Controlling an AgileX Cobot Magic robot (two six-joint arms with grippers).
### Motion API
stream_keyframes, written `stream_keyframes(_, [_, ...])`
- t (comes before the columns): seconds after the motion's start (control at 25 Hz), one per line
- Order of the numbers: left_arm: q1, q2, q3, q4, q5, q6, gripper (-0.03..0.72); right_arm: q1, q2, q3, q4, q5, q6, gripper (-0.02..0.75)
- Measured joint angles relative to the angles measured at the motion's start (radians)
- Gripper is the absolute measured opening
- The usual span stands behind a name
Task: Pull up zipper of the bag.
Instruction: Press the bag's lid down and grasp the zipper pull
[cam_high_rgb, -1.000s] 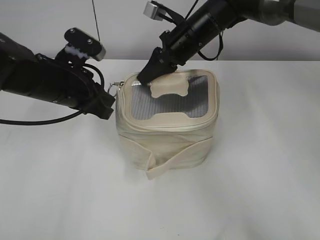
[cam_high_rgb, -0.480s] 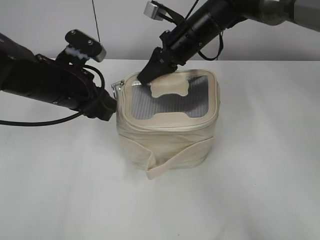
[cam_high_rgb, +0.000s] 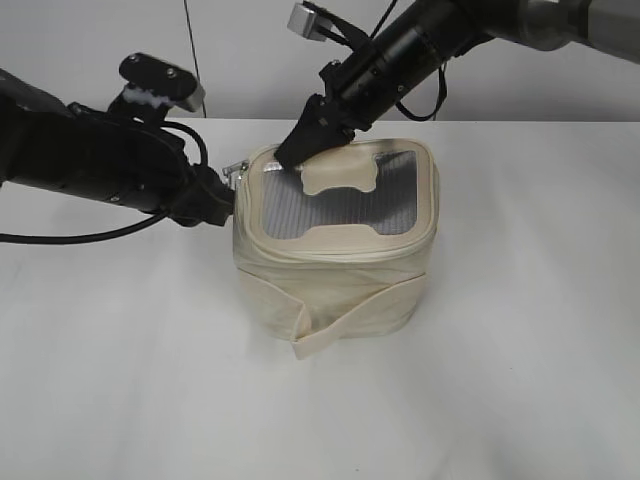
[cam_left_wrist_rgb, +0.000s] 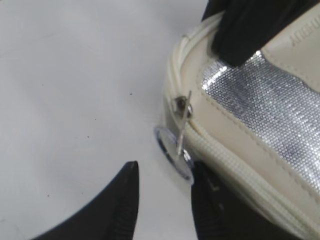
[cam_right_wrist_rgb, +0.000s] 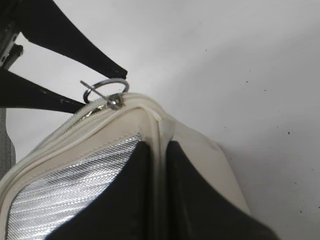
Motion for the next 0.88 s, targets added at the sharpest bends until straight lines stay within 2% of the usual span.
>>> stream_keyframes(0.28, [0.0, 0.0, 0.0, -0.054, -0.025, 0.0, 0.279, 0.0, 0.0, 0.0, 0.0, 0.0, 0.001, 0.075])
stream_keyframes(0.64, [0.0, 0.0, 0.0, -0.062, -0.034, 0.0, 0.267, 0.0, 0.0, 0.0, 0.0, 0.0, 0.001, 0.074])
stream_keyframes(0.68, [0.0, 0.0, 0.0, -0.062, -0.037, 0.0, 0.25, 0.0, 0.0, 0.0, 0.0, 0.0, 0.001, 0.074])
stream_keyframes(0.76, [0.0, 0.0, 0.0, -0.062, -0.045, 0.0, 0.154, 0.0, 0.0, 0.0, 0.0, 0.0, 0.002, 0.074])
stream_keyframes(0.8, [0.0, 0.0, 0.0, -0.062, -0.048, 0.0, 0.083, 0.0, 0.0, 0.0, 0.0, 0.0, 0.002, 0.074])
stream_keyframes(0.88, [0.0, 0.0, 0.0, -0.062, -0.053, 0.0, 0.009, 0.0, 0.0, 0.0, 0.0, 0.0, 0.004, 0.073])
